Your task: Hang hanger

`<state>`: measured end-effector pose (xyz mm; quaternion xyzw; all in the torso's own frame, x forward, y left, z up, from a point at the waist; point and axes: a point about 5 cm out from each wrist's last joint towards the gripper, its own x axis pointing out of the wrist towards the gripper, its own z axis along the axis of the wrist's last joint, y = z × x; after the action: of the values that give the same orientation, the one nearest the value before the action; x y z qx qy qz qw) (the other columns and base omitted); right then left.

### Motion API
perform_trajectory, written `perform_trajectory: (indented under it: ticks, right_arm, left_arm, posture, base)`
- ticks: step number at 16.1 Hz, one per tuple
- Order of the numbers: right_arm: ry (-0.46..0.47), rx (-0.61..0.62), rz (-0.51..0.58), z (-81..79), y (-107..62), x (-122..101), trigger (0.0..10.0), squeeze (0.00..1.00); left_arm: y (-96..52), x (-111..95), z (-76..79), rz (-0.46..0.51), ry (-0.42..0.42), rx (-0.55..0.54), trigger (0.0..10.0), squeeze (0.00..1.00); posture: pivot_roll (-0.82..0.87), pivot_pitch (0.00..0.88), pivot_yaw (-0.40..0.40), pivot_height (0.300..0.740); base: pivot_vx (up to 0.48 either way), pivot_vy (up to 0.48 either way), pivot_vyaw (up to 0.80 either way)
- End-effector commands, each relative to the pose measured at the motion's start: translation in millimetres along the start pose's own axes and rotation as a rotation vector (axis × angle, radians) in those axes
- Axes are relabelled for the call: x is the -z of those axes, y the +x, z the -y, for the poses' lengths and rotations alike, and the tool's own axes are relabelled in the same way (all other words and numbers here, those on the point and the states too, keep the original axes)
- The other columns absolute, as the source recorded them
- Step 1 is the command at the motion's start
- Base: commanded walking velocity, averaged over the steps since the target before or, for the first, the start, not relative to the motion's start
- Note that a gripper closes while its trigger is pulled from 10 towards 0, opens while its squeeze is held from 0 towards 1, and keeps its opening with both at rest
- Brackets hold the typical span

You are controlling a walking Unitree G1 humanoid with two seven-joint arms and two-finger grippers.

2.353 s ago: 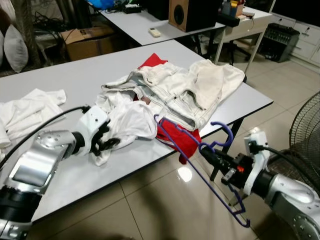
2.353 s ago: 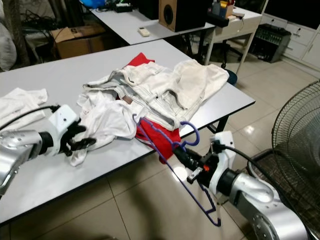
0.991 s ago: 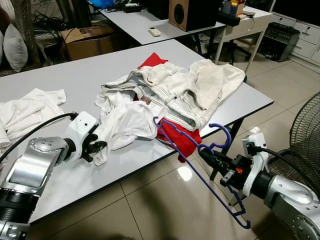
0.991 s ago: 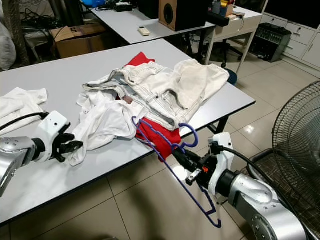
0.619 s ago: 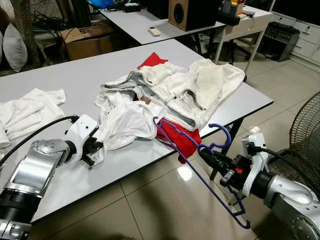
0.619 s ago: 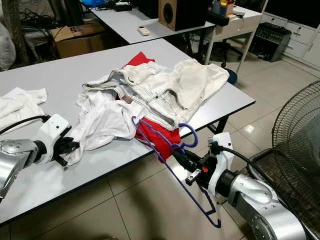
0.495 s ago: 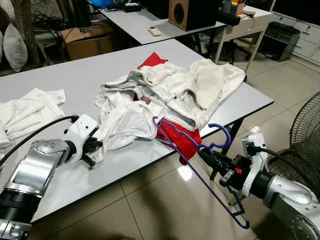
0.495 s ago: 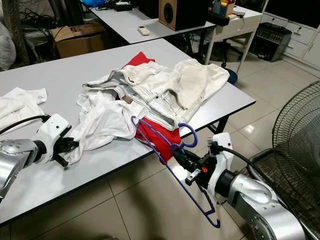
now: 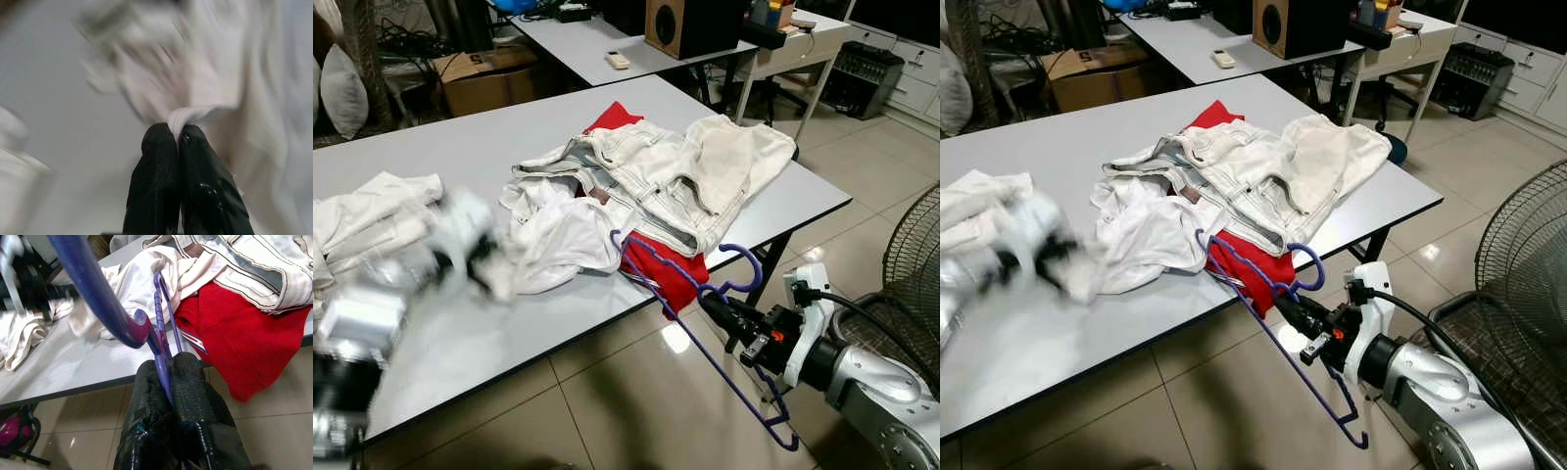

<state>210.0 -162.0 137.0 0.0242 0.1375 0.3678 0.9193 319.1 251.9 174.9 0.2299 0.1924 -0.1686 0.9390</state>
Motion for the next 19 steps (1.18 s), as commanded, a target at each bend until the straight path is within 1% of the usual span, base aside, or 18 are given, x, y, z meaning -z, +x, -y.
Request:
perform_trajectory:
  ticks: [1,2,3,4,5,6,7,8,10,12,13,14,15,16,19]
  right_arm:
    - [-0.017,-0.001,0.029,-1.4,-0.6,-6.8,10.0,0.00]
    - [-0.019,-0.017,0.048,-3.9,-1.0,-10.1,10.0,0.00]
    - [-0.020,-0.022,0.053,-4.6,-1.0,-10.7,10.0,0.00]
    - [-0.028,-0.022,0.065,-5.5,-0.9,-12.9,10.0,0.00]
    - [-0.030,-0.014,0.075,-4.8,-0.5,-14.3,10.0,0.00]
    - [-0.027,-0.007,0.094,-3.9,0.3,-17.2,10.0,0.00]
    - [-0.027,-0.022,0.117,-4.8,1.5,-21.2,10.0,0.00]
    - [-0.027,-0.033,0.127,-6.0,2.2,-22.9,10.0,0.00]
    - [-0.031,-0.069,0.152,-10.7,6.2,-27.0,10.0,0.00]
    - [-0.034,-0.093,0.177,-14.7,12.9,-31.8,10.0,0.00]
    - [-0.034,-0.112,0.188,-17.0,16.6,-34.3,10.0,0.00]
    - [-0.035,-0.128,0.193,-18.8,20.5,-35.9,10.0,0.00]
    - [-0.035,-0.133,0.194,-19.4,21.8,-36.3,10.0,0.00]
    - [-0.034,-0.143,0.193,-20.4,27.1,-36.4,10.0,0.00]
    - [-0.029,-0.142,0.171,-19.9,39.3,-33.1,10.0,0.00]
  left_arm:
    - [-3.4,-6.0,-8.2,0.028,0.018,-0.046,0.0,0.00]
    - [-7.4,-28.6,-22.4,0.139,0.051,-0.120,0.0,0.00]
    - [-8.2,-33.1,-25.3,0.163,0.060,-0.132,0.0,0.00]
    - [-13.2,-49.7,-34.7,0.250,0.096,-0.200,0.0,0.00]
    - [-15.2,-55.7,-36.9,0.288,0.109,-0.215,0.0,0.00]
    - [-18.0,-63.8,-39.1,0.345,0.120,-0.231,0.0,0.00]
    - [-21.0,-73.8,-38.5,0.418,0.154,-0.219,0.0,0.00]
    - [-21.7,-76.8,-38.0,0.443,0.156,-0.210,0.0,0.00]
    - [-22.4,-83.3,-31.6,0.491,0.182,-0.155,0.0,0.00]
    - [-24.5,-91.3,-23.7,0.567,0.169,-0.107,0.0,0.00]
    - [-25.5,-96.0,-20.2,0.604,0.180,-0.078,0.0,0.00]
    - [-26.6,-100.3,-16.6,0.636,0.174,-0.048,0.0,0.00]
    - [-27.0,-101.6,-15.4,0.646,0.172,-0.038,0.0,0.00]
    - [-28.9,-106.5,-11.6,0.678,0.171,-0.009,0.0,0.00]
    - [-31.8,-113.5,-6.2,0.729,0.147,0.030,0.0,0.00]
  posture:
    - [-0.11,0.009,0.039,0.740]
    - [-0.11,0.008,0.044,0.740]
    - [-0.12,0.006,0.049,0.740]
    - [-0.12,0.005,0.054,0.740]
    - [-0.12,0.005,0.054,0.740]
    - [-0.12,0.005,0.054,0.740]
    - [-0.11,0.005,0.053,0.740]
    - [-0.11,0.005,0.052,0.740]
    - [-0.11,0.004,0.052,0.740]
    - [-0.11,0.003,0.052,0.740]
    - [-0.11,0.002,0.053,0.740]
    - [-0.11,0.001,0.052,0.740]
    - [-0.11,0.001,0.052,0.740]
    - [-0.11,0.000,0.050,0.740]
    - [-0.11,0.000,0.050,0.740]
  base:
    - [0.000,0.000,0.00]
    - [0.000,0.000,0.00]
    - [0.000,0.000,0.00]
    - [0.000,0.000,0.00]
    - [0.000,0.000,0.00]
    - [0.000,0.000,0.00]
    - [0.000,0.000,0.00]
    - [0.000,0.000,0.00]
    - [0.000,0.000,0.00]
    - [0.000,0.000,0.00]
    - [0.000,0.000,0.00]
    - [0.000,0.000,0.00]
    - [0.000,0.000,0.00]
    - [0.000,0.000,0.00]
    - [0.000,0.000,0.00]
